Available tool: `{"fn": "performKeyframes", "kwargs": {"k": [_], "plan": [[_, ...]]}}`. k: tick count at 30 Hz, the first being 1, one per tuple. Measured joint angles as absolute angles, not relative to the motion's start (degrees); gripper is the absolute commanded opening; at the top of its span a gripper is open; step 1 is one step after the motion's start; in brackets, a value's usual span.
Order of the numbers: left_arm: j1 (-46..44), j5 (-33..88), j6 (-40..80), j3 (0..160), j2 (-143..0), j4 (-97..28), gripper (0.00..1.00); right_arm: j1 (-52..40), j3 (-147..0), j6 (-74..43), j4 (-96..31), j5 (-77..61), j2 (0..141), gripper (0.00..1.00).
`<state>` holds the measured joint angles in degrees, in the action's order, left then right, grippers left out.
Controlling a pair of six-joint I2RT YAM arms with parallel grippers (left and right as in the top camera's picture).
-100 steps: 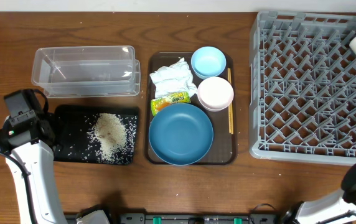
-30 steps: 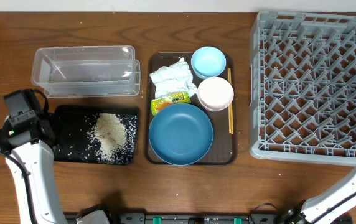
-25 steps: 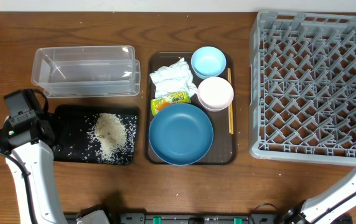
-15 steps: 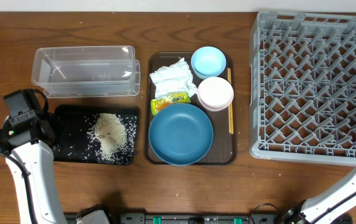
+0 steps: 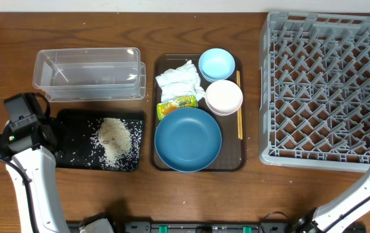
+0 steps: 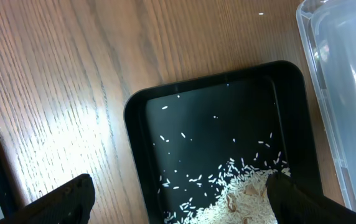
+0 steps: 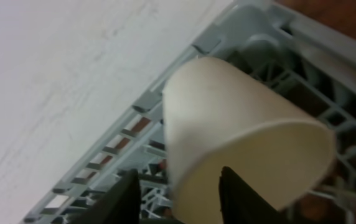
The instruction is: Sort waste into correct bins and load items into the dishwasher rack
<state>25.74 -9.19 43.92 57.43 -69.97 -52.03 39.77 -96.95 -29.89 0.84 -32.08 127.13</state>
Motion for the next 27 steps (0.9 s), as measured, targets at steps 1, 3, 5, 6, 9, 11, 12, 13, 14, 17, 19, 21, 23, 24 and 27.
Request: {"fn": "performKeyframes", "kwargs": {"k": [1,3,5,6,9,11,12,13,14,17,19,21,23,24,27], "plan": [[25.7,-9.2,43.9,57.4,-70.0,-52.0,0.91,39.4,-96.9,-29.9,1.1,-31.9,127.1,0.38],[25.7,-9.2,43.9,57.4,-70.0,-52.0,0.91,38.8,-96.9,-29.9,1.2,-31.8,127.1,0.4],[25.7,-9.2,43.9,57.4,-70.0,-52.0,0.91,38.2,-96.9,-29.9,1.1,-31.2,127.1,0.41],[25.7,-9.2,43.9,57.4,-70.0,-52.0,0.91,38.0,-96.9,-29.9,1.1,-30.9,127.1,0.42],[25.7,-9.2,43.9,57.4,-70.0,-52.0,0.91,37.9,-96.9,-29.9,0.5,-29.2,127.1,0.42],[25.7,-9.2,43.9,57.4,-70.0,-52.0,0.91,38.0,-96.9,-29.4,0.1,-27.7,127.1,0.41],[25.7,-9.2,43.9,57.4,-70.0,-52.0,0.91,38.0,-96.9,-29.2,0.1,-27.1,127.1,0.4],[25.7,-9.2,43.9,57.4,-70.0,-52.0,0.91,38.0,-96.9,-29.1,0.1,-26.6,127.1,0.4],[25.7,-9.2,43.9,57.4,-70.0,-52.0,0.91,38.0,-96.9,-28.8,0.1,-26.1,127.1,0.38],[25.7,-9.2,43.9,57.4,-70.0,-52.0,0.91,38.0,-96.9,-27.6,0.0,-25.5,127.1,0.37],[25.7,-9.2,43.9,57.4,-70.0,-52.0,0.91,38.0,-96.9,-26.9,-0.1,-25.2,127.1,0.37],[25.7,-9.2,43.9,57.4,-70.0,-52.0,0.91,38.0,-96.9,-26.2,-0.1,-24.9,127.1,0.39],[25.7,-9.2,43.9,57.4,-70.0,-52.0,0.91,38.0,-96.9,-25.3,-0.1,-24.8,127.2,0.41],[25.7,-9.2,43.9,57.4,-70.0,-52.0,0.91,38.0,-96.9,-24.9,-0.1,-24.8,127.1,0.42],[25.7,-9.2,43.9,57.4,-70.0,-52.0,0.91,38.0,-96.9,-23.4,0.0,-24.6,127.1,0.45]]}}
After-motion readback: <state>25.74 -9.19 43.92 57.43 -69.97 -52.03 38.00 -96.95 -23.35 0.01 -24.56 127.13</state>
